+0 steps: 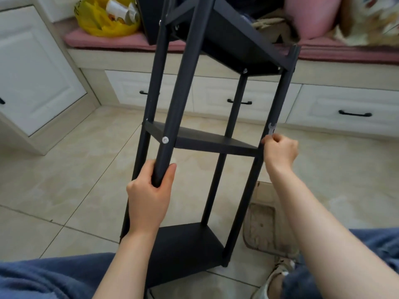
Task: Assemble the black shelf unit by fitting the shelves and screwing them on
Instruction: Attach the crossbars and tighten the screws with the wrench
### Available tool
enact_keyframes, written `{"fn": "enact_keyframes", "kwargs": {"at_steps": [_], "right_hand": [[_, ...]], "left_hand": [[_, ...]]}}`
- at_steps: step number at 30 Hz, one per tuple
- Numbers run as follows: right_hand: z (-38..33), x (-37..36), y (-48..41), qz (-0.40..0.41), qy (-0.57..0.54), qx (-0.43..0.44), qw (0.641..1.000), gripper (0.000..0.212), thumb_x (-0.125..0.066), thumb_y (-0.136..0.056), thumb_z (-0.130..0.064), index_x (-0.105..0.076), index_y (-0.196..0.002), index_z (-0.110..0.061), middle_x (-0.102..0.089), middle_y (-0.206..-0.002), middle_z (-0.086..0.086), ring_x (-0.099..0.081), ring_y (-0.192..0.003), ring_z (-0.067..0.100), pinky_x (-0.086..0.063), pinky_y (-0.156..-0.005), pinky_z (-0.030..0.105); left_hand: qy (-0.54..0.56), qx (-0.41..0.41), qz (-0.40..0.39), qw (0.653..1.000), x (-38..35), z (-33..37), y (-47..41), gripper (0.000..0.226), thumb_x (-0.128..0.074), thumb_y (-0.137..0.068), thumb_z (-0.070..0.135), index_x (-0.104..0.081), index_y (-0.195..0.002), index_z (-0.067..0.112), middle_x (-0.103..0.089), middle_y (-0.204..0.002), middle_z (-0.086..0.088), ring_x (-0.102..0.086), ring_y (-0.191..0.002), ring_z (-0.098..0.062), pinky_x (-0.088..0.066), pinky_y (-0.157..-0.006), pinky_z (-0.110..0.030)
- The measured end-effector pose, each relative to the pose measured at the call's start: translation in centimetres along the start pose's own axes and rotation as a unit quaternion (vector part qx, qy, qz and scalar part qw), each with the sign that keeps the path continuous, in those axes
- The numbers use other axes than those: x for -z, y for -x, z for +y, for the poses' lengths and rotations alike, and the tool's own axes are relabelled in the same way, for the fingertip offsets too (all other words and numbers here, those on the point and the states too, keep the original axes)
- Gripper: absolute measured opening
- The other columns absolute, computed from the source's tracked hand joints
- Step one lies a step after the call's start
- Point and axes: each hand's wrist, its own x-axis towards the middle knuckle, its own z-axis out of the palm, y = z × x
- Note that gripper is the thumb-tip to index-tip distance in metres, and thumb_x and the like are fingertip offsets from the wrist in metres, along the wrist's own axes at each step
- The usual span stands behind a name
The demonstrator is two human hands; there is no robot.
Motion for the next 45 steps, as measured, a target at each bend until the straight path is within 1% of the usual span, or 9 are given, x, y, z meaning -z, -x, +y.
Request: {"fn": "enact_keyframes", "kwargs": {"at_steps": [4,8,11,17,24,28,34,41,45], "right_hand": [[-2.1,2.1,-2.5,-0.098,-0.045,-0.053,0.993,0.009,-0.065,-0.084,-0.013,-0.068,-0.076,-0.015,-0.063,-0.093,0.005,-0.055,-0.104,0.031,-0.043,-0.078,0.035],[-2.9,3.4,-3.6,-0.191,-0.049,-0.011,0.98,0.009,-0.065,-0.086,-0.01,-0.072,-0.09,-0.009,-0.062,-0.115,0.008,-0.056,-0.11,0.028,-0.045,-0.086,0.037],[-2.3,3.5,-3.5,-0.229,-0.103,-0.036,0.967,0.009,-0.063,-0.089,-0.011,-0.071,-0.088,-0.008,-0.062,-0.109,0.01,-0.06,-0.108,0.029,-0.051,-0.08,0.036],[-1.0,2.9,-2.7,-0.272,-0.12,-0.007,0.955,0.021,-0.06,-0.093,-0.012,-0.073,-0.076,-0.011,-0.066,-0.099,0.006,-0.06,-0.091,0.019,-0.051,-0.075,0.03],[-1.0,2.4,-2.0,-0.313,-0.196,0.005,0.929,0.022,-0.063,-0.091,-0.014,-0.079,-0.077,-0.011,-0.054,-0.075,0.004,-0.05,-0.074,0.017,-0.046,-0.081,0.034],[-1.5,1.8,-1.1,-0.307,-0.235,0.021,0.922,0.02,-0.065,-0.09,-0.012,-0.079,-0.076,-0.009,-0.05,-0.082,0.013,-0.047,-0.071,0.017,-0.041,-0.079,0.038],[-4.1,1.4,-0.7,-0.341,-0.249,0.108,0.9,0.032,-0.062,-0.091,-0.005,-0.057,-0.094,0.027,-0.071,-0.075,-0.001,-0.062,-0.069,0.003,-0.045,-0.08,0.034],[-8.7,2.0,2.6,-0.381,-0.216,0.162,0.884,0.015,-0.069,-0.085,-0.024,-0.08,-0.078,-0.018,-0.058,-0.083,0.011,-0.054,-0.075,0.015,-0.04,-0.074,0.045],[-10.0,1.7,4.6,-0.403,-0.237,0.185,0.864,0.017,-0.067,-0.084,-0.023,-0.08,-0.076,-0.02,-0.064,-0.073,-0.002,-0.056,-0.077,0.017,-0.05,-0.08,0.029]], "left_hand": [[0.008,-0.006,-0.006,1.0,-0.1,0.5,0.4,0.014,-0.057,-0.093,0.047,-0.052,-0.084,0.037,-0.051,-0.061,0.022,-0.052,-0.053,-0.002,-0.035,-0.046,-0.006],[0.006,-0.012,-0.005,1.0,-0.2,0.3,0.8,0.019,-0.057,-0.094,0.046,-0.055,-0.086,0.029,-0.052,-0.063,0.021,-0.052,-0.054,-0.004,-0.036,-0.046,-0.007],[-0.005,-0.006,0.0,1.0,0.0,-0.2,1.1,0.022,-0.055,-0.093,0.049,-0.055,-0.089,0.028,-0.054,-0.066,0.021,-0.054,-0.055,-0.005,-0.037,-0.046,-0.008],[-0.052,-0.002,0.02,0.998,0.4,-1.4,0.8,0.036,-0.048,-0.093,0.056,-0.056,-0.094,0.021,-0.043,-0.056,0.018,-0.057,-0.058,-0.003,-0.041,-0.046,-0.011],[-0.109,0.034,0.059,0.992,1.0,-3.6,-1.6,0.042,-0.041,-0.09,0.062,-0.048,-0.086,0.021,-0.04,-0.056,0.013,-0.041,-0.045,-0.011,-0.027,-0.046,-0.026],[-0.122,0.06,0.079,0.988,1.4,-5.6,-2.8,0.04,-0.045,-0.094,0.058,-0.049,-0.086,0.018,-0.046,-0.057,0.006,-0.046,-0.049,-0.019,-0.031,-0.046,-0.03],[-0.122,0.129,0.11,0.978,1.8,-7.6,-4.1,0.03,-0.053,-0.103,0.039,-0.048,-0.084,0.017,-0.045,-0.06,0.005,-0.045,-0.052,-0.016,-0.035,-0.049,-0.031],[-0.016,0.214,0.058,0.975,2.5,-8.9,-5.1,0.033,-0.048,-0.105,0.037,-0.05,-0.09,0.007,-0.044,-0.073,-0.002,-0.041,-0.064,-0.016,-0.039,-0.059,-0.033],[-0.004,0.26,0.037,0.965,2.7,-9.8,-5.0,0.029,-0.045,-0.107,0.035,-0.05,-0.091,0.01,-0.045,-0.078,-0.003,-0.042,-0.069,-0.019,-0.038,-0.061,-0.033]]}}
